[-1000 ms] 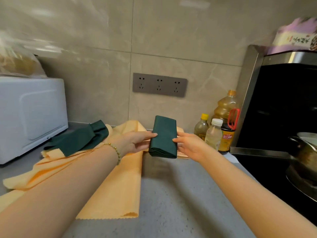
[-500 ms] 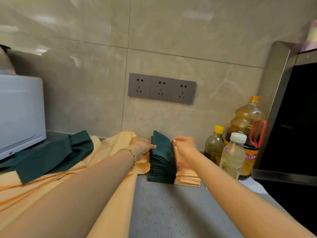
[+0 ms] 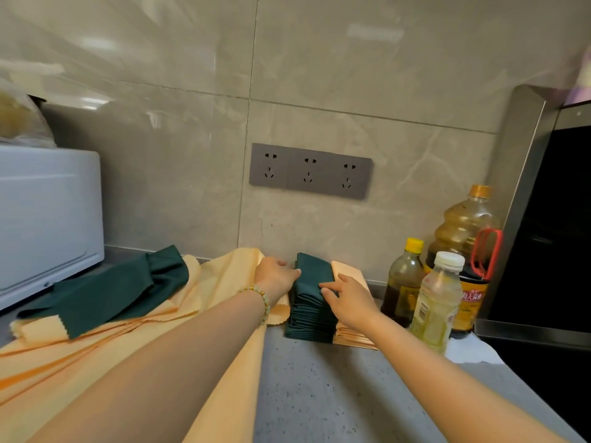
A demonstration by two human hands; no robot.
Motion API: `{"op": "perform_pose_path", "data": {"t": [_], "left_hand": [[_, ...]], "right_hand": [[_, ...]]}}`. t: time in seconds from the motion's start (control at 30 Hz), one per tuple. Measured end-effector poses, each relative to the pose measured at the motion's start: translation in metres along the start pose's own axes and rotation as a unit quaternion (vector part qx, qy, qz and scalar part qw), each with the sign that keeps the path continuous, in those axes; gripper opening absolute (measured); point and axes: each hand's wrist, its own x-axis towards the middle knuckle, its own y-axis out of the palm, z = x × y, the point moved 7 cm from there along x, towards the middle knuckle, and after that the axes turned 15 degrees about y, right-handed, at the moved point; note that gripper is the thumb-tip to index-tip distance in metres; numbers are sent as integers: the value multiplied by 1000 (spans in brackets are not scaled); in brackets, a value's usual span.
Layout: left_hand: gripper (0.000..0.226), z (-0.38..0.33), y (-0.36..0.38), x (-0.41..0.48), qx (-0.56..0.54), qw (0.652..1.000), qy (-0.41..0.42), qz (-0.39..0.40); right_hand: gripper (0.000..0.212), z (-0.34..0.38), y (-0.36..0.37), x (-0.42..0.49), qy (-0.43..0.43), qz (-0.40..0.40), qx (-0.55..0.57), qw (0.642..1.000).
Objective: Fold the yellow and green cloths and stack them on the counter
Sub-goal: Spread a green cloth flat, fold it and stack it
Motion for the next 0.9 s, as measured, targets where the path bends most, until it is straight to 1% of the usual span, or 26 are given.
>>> {"op": "perform_pose_path", "data": {"t": [0.1,0.17,0.23,0.33,0.4,0.5,0.53,0.57,0.7,0.73,0.77,0.83,0.9], "left_hand": [[48,-14,-28,-11,51,996,66,40],[52,-18,-58,-22,132,981,123,71],[56,-14,-93,-34,223,960,144,86],[53,2,-151,-48,331,930,140,76],[48,12,-190,-55,367,919,132,51],[22,26,-231,-59,383,917,110,22],[20,35,-240,-59,392,915,96,25],[26,46,-250,-61,402,911,82,32],[73,76,-253,-66,432,897,55,71],[77,79,-251,-67,443,892,56,75],[73,79,-250,-68,457,884,62,73],[53,78,-251,-65,481,872,77,48],[34,76,-254,-61,482,872,80,23]], "right_hand": [[35,12,-16,-15,-25,-22,46,998],[34,29,-23,-29,-52,-20,57,997],[33,52,-25,-46,-80,0,63,995],[33,90,-16,-67,-118,38,64,990],[33,115,-2,-78,-137,60,41,988],[38,140,21,-91,-150,98,13,984],[39,147,28,-95,-150,111,11,982],[41,156,36,-99,-151,123,8,981],[41,171,55,-107,-154,140,0,978],[41,173,57,-108,-155,140,3,978],[41,176,58,-109,-156,140,7,978],[40,181,60,-110,-160,138,14,977],[40,182,60,-111,-160,137,18,977]]}}
